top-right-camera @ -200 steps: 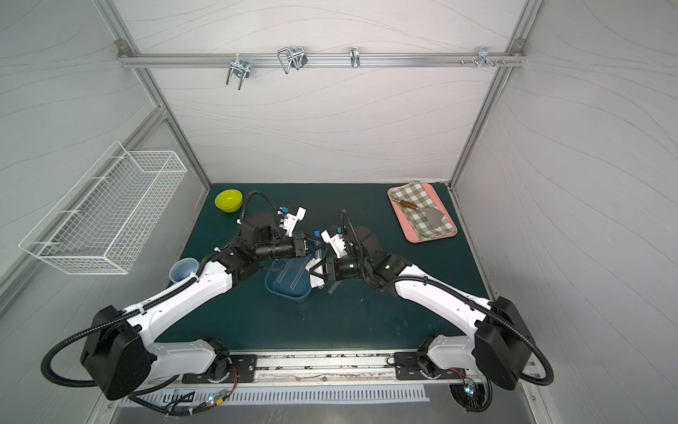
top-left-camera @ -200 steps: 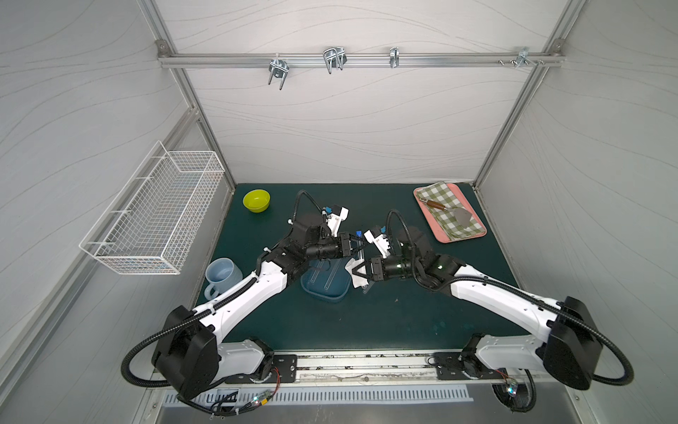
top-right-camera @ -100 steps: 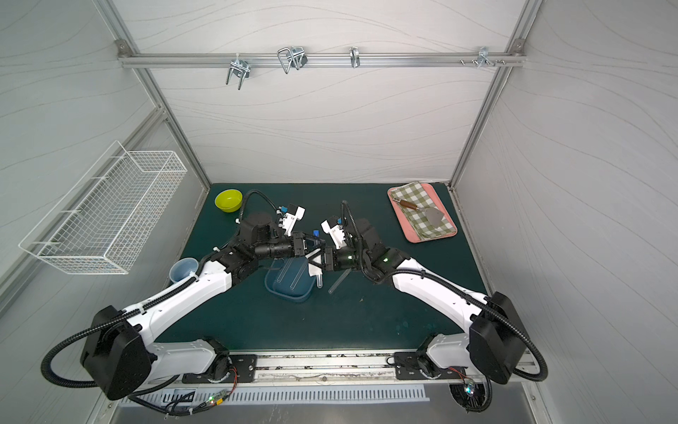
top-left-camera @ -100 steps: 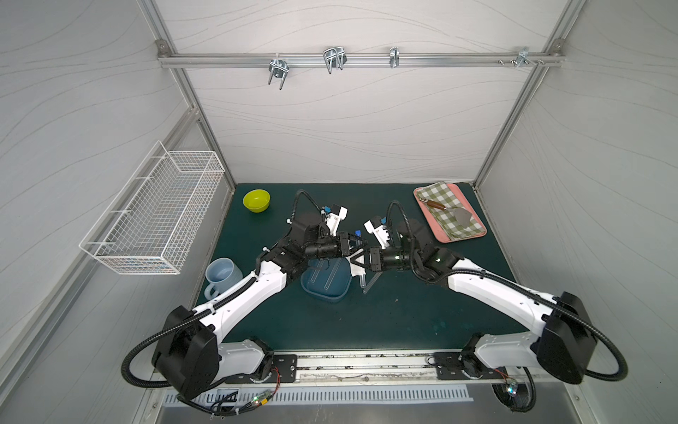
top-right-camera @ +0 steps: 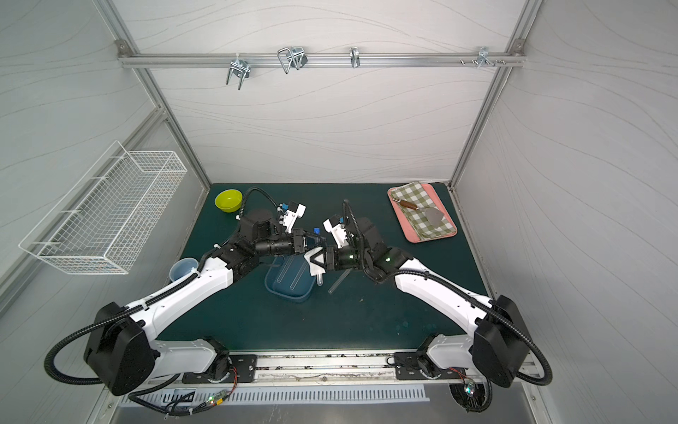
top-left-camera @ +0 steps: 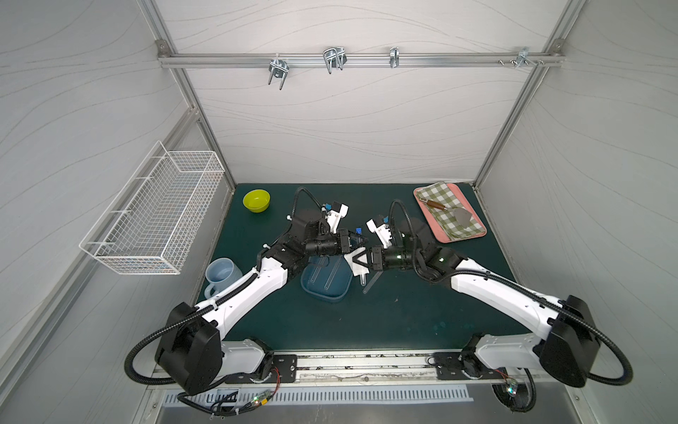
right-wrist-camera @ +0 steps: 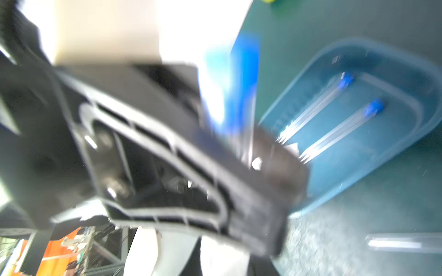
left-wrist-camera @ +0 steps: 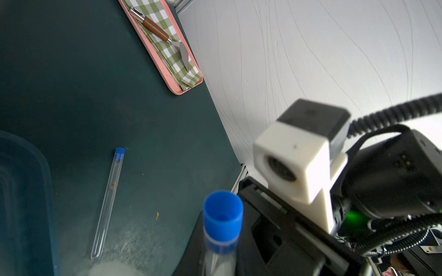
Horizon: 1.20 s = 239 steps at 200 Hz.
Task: Wipe the exteriors of test tubes
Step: Wipe the dirt from the test tube.
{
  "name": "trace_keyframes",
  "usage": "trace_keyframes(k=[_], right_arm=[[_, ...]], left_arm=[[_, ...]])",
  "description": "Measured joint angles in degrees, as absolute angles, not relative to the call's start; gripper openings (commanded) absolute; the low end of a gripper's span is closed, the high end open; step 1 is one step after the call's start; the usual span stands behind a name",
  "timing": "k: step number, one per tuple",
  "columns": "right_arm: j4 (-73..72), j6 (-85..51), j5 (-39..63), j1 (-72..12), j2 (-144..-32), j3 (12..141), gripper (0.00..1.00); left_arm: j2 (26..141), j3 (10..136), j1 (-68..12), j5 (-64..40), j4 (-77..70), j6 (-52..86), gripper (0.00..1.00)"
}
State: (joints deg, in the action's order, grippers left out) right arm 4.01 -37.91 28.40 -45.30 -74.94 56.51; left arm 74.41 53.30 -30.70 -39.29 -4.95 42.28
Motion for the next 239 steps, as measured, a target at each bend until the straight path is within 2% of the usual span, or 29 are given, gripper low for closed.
trace_keyframes(k=[54,114,193,239], right_arm=[[2.81,-37.8,30.17,-45.12,-75.99,56.55,0.2],[1.06,-40.27,29.56,-49.23,-73.73,50.33,0.2],[1.3,-38.48,31.59,-45.23,-78.72,58.92,0.2],[-0.34,-39.33,31.4,-46.89,-78.11,55.96,0.2]], left_arm=[[74.39,53.3,-30.44,-39.09,-4.54,42.19,0.12],[73.67,53.19,-30.37,-38.17,-2.83,41.78,0.12],[72.42,53.1,-29.98,-37.3,-3.38,41.82,0.12],[72.4,52.64,-29.74,-37.1,-2.85,41.8,0.12]])
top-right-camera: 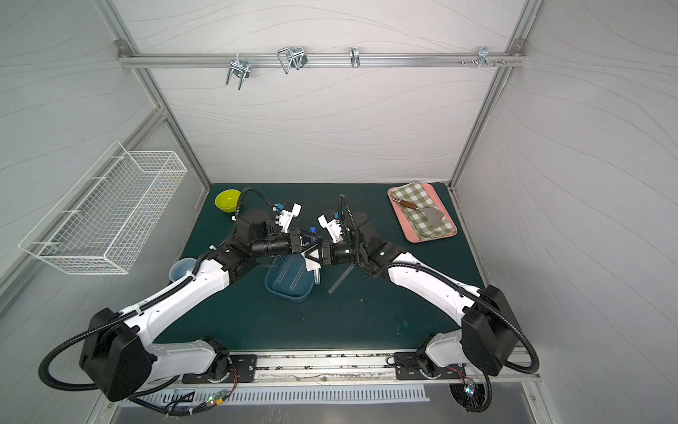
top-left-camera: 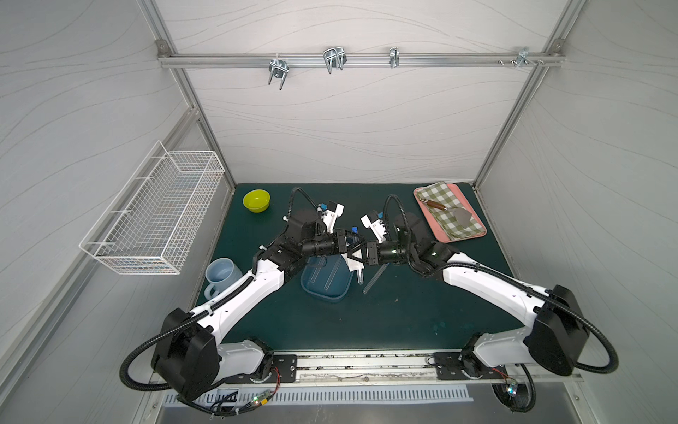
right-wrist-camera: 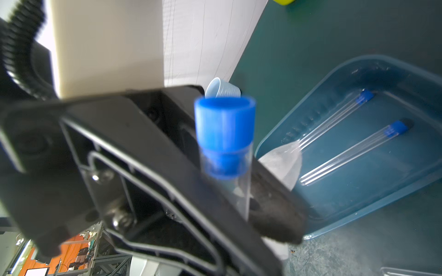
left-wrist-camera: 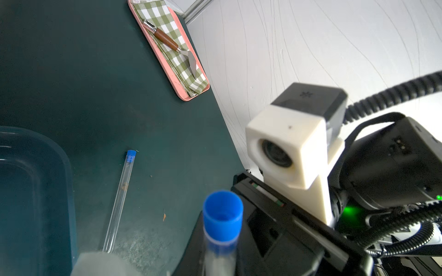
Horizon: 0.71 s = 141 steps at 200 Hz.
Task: Wipe the exteriors of test tubes
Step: Wipe the dirt from the test tube.
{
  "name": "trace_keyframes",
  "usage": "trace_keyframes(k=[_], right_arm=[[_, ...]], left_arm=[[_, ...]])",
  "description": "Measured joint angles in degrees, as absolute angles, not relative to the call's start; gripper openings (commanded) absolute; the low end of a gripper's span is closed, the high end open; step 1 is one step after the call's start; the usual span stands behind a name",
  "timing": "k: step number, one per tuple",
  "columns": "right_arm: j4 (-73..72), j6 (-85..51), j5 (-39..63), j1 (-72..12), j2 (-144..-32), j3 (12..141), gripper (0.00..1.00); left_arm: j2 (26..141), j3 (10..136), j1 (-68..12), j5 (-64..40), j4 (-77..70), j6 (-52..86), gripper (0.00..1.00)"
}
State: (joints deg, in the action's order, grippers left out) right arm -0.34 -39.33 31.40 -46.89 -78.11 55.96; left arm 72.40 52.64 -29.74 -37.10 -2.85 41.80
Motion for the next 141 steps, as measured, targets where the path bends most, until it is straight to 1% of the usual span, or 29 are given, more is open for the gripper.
trace_keyframes(k=[43,103,141], right_arm=[[-2.26,-42.17,28.91,-50.78,-72.58,47.51,0.2],[-1.98,-42.17,27.83,-51.2,-70.19,43.9,0.2],[0.05,-42.63,27.92,-51.24,-68.23,39.77,0.2]], left_arm=[[72.42,52.18,-29.28,-37.71,-1.76,41.67,0.12],[72.42,52.31,-27.27,-38.2,2.07,39.72,0.13],[73.38,55.07,-23.38,-38.35,6.15,35.92,0.13]])
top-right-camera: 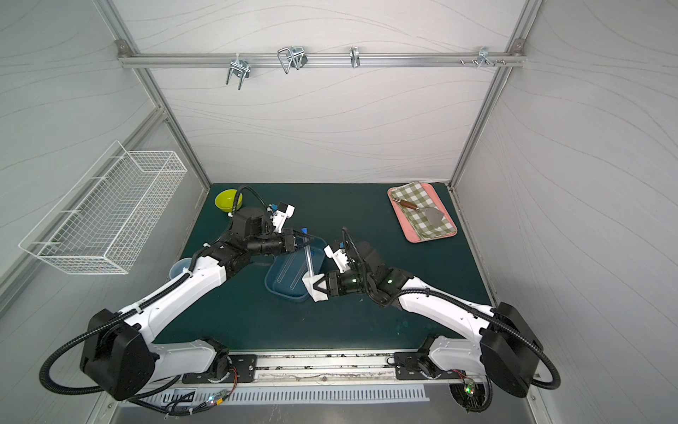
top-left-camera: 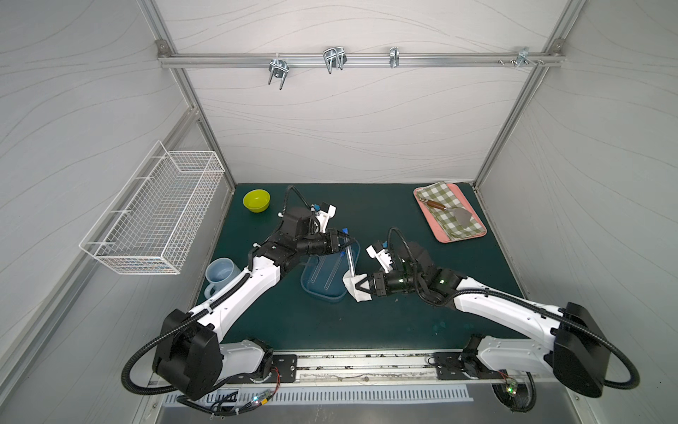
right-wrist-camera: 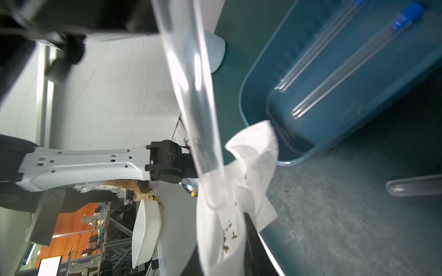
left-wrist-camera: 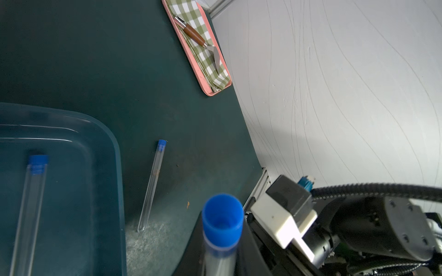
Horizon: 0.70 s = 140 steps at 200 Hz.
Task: Wipe the exteriors of test tubes
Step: Wipe the dirt from the test tube.
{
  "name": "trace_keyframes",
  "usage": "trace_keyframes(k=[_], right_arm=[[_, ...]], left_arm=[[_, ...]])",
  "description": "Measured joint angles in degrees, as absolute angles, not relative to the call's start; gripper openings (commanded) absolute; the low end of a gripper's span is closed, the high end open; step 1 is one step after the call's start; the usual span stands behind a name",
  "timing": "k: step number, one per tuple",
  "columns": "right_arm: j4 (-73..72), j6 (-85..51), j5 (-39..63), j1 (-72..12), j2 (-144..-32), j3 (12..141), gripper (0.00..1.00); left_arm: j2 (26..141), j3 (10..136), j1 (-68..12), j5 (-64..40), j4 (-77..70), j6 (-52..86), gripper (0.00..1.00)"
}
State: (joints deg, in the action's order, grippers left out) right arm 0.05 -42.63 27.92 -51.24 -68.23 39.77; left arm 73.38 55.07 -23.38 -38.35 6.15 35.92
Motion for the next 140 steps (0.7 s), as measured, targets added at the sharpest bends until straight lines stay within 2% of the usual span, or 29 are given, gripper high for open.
trace_keyframes(k=[58,140], right_arm=[[4.29,-43.79,26.55,-49.89,-62.35,35.38,0.17],[12.12,-43.88,26.81,-36.07,-47.86,32.01,0.17]], left_arm=[[78.52,64.18,-20.73,-36.53,17.17,25.39,0.14],[92.03,67.81,-20.73,-30.48,30.48,12.16,0.14]])
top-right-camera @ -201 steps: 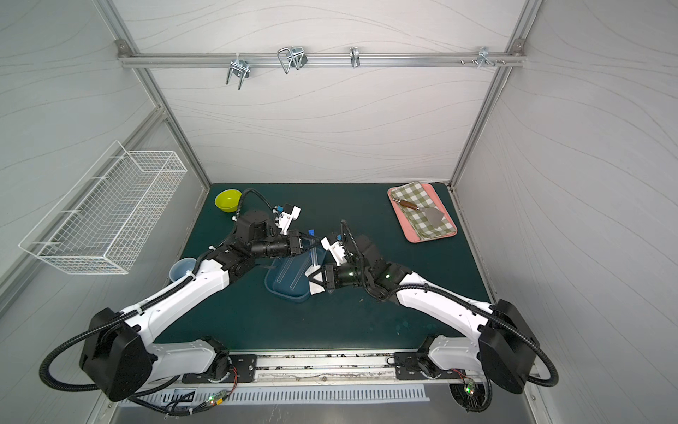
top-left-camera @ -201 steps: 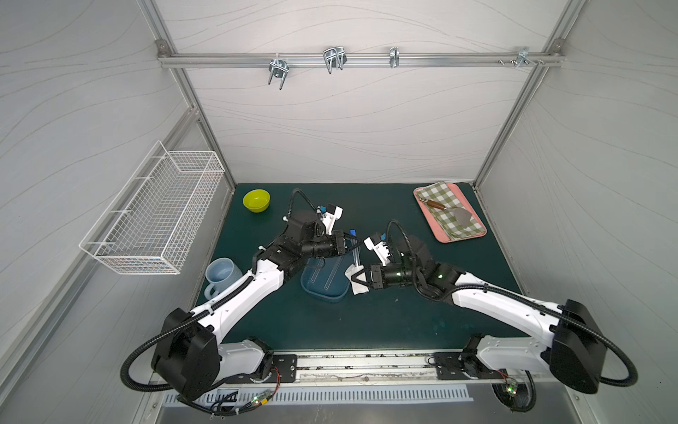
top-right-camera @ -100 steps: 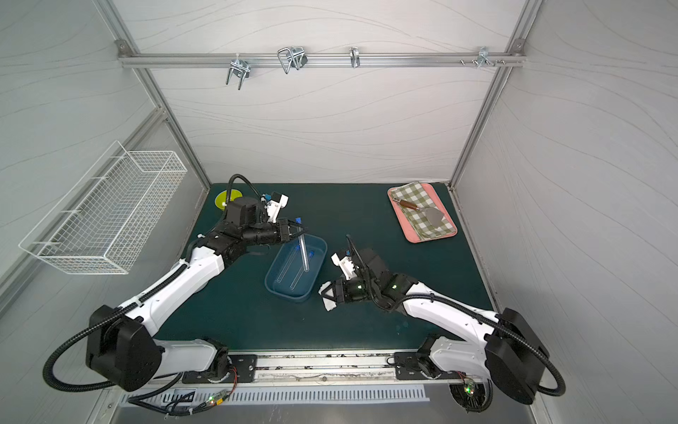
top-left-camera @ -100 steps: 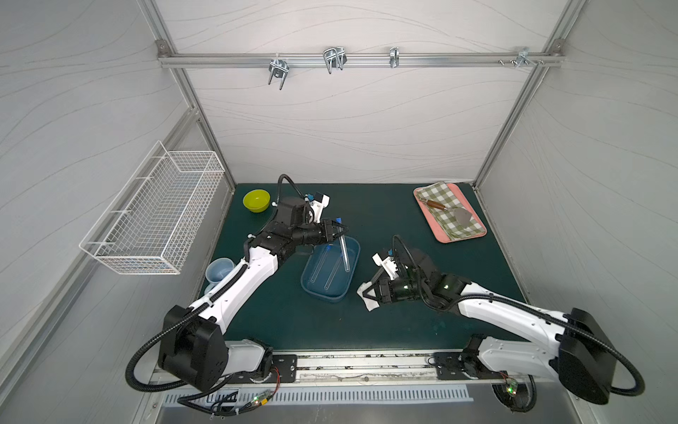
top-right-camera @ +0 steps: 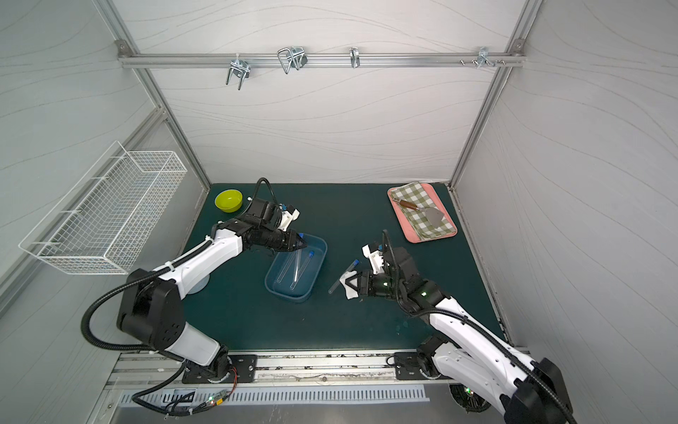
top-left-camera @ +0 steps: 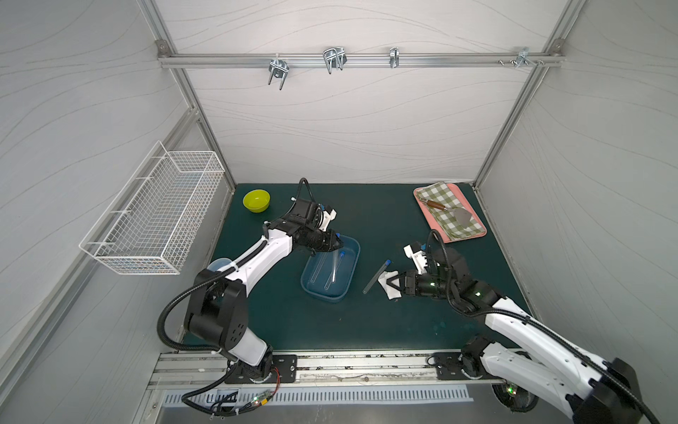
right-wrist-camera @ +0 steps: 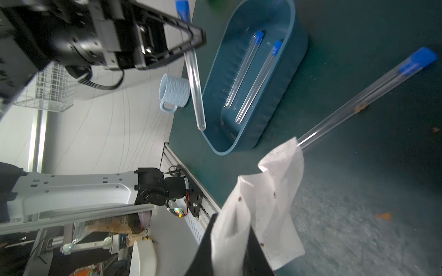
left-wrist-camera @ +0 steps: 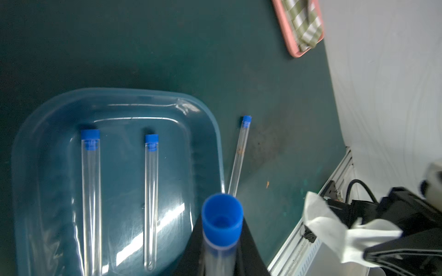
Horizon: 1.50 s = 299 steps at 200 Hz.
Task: Wipe the exteriors of test tubes
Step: Wipe the dirt from the test tube, then place the test tube in the storage box.
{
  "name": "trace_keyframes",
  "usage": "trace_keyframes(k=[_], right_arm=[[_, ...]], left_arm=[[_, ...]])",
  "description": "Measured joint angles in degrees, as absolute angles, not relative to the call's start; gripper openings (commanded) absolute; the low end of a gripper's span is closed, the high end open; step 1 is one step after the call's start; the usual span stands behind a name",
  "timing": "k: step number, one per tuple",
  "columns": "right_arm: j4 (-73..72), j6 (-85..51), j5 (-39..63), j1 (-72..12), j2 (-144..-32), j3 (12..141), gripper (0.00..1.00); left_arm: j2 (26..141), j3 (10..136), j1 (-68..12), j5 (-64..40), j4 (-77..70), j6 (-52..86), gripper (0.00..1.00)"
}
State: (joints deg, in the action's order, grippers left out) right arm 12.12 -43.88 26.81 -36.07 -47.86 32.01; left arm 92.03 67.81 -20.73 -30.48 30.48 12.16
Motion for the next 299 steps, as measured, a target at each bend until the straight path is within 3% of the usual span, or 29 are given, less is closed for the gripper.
trace_keyframes(k=[147,253,299], right_arm=[[20.73,-43.57,28.34,-28.6,-38.59,29.36,0.17],[22.68,-43.68,27.05,-28.36,-37.43,29.36,0.17],[21.8,-43.66,26.39,-26.98,-43.57,29.98,0.18]], left_arm=[[113.45,80.27,-24.43,-26.11,36.07,5.93,0.2],[115.7,80.77,-24.43,-26.13,36.1,5.91,0.32],[113.45,82.32,-24.1,-25.56,37.76,5.5,0.33]])
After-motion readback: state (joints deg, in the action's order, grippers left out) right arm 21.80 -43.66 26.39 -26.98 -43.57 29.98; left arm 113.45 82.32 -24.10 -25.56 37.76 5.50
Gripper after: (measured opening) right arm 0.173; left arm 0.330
